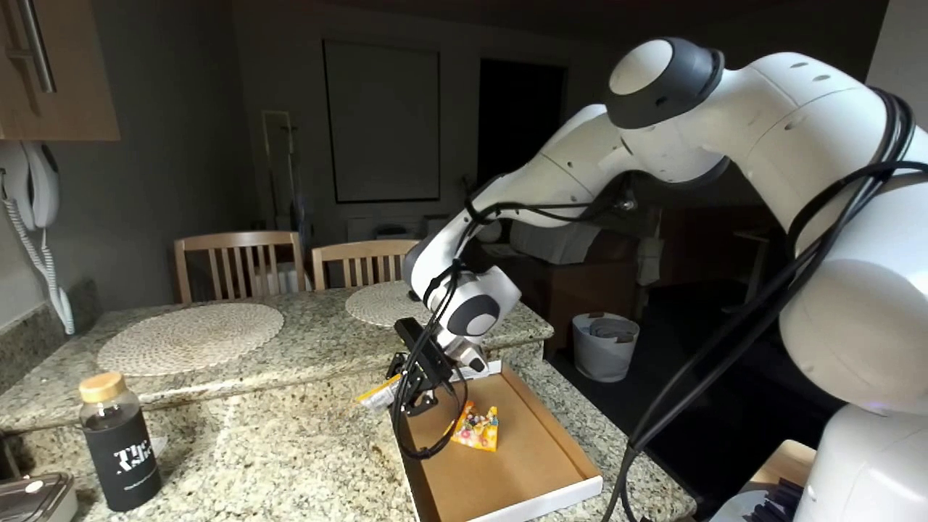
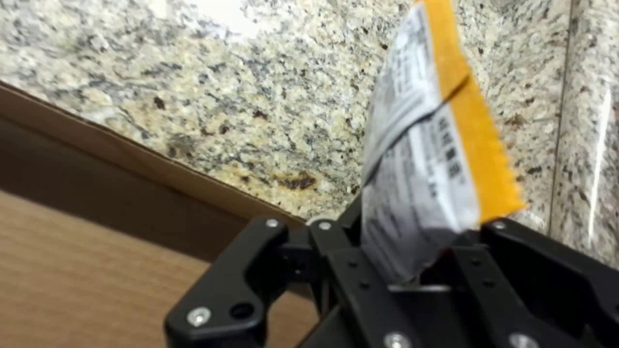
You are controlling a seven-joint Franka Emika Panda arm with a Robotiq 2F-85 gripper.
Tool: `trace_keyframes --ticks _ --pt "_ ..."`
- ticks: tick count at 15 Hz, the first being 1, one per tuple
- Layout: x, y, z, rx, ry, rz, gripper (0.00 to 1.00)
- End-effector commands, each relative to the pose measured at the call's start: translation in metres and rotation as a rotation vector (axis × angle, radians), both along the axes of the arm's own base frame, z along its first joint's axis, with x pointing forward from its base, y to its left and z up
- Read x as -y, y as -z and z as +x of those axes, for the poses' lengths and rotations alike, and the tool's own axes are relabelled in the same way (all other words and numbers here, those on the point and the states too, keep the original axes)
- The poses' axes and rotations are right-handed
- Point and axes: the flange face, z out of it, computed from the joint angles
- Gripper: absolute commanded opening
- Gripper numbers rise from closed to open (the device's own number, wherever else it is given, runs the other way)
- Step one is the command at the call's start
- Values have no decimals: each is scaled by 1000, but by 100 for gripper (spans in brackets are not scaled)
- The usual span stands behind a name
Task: Put the sachets in the box
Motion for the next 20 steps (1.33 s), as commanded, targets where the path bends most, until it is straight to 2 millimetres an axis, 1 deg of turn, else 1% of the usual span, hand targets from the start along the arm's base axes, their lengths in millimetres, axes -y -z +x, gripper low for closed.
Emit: trace_keyframes --ticks 1,2,3,4,7,8,9,11,12,13,14,16,17,18,19,20 --pt "44 -31 -51 -74 177 68 7" --pt "59 -40 -62 -93 240 93 34" --pt "75 -49 -73 -115 311 106 35" --pt "91 -60 -82 -124 378 123 39" --pt "133 -99 -107 -127 590 157 59" --pt "141 -109 -117 -133 632 155 65" --pt "144 -121 -123 -131 654 138 71" --pt "145 -138 -122 -101 634 99 84" --pt "139 -147 -116 -83 607 58 91" --pt "129 -154 -109 -67 565 14 96" --pt "119 -158 -105 -61 541 -44 99" --pt "95 -168 -100 -40 502 -173 100" --pt "84 -169 -100 -37 471 -234 100" --pt "66 -172 -100 -42 442 -292 100" --pt "56 -177 -106 -10 429 -329 100" --pt "37 -174 -106 -9 385 -338 100"
